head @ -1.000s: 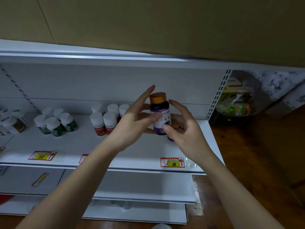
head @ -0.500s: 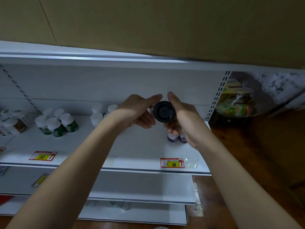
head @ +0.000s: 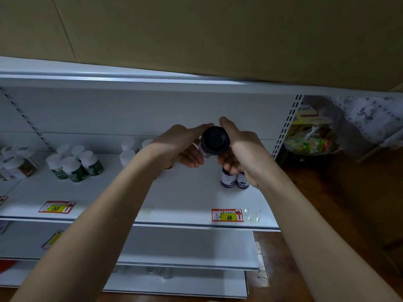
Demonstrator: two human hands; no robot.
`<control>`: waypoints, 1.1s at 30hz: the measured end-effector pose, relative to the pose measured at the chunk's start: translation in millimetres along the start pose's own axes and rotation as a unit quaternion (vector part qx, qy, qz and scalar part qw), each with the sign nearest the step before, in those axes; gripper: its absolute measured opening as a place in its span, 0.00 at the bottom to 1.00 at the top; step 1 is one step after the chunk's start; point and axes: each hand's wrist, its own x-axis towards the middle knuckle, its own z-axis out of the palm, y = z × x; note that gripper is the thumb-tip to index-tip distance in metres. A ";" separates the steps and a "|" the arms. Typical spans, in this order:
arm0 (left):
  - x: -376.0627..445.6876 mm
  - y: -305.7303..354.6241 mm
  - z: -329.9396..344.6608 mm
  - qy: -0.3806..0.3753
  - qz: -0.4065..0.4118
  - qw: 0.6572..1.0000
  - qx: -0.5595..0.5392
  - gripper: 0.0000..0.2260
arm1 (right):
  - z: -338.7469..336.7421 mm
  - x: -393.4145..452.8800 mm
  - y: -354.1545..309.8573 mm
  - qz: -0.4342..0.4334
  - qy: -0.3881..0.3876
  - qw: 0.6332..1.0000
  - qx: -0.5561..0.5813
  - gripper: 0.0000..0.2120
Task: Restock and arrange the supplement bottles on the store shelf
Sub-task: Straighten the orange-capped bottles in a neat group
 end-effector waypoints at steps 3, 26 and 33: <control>-1.3 0.6 -1.3 -0.008 0.007 1.000 -0.021 0.26 | -0.8 -3.6 0.9 -0.022 -0.006 1.000 0.006 0.21; 39.7 -61.7 34.4 -0.001 0.091 0.994 -0.057 0.18 | -3.7 36.0 106.2 -0.113 -0.026 0.986 -0.118 0.16; 78.0 -82.9 48.1 0.062 0.081 0.993 -0.057 0.18 | -41.7 43.3 148.2 0.070 -0.095 0.955 -0.271 0.12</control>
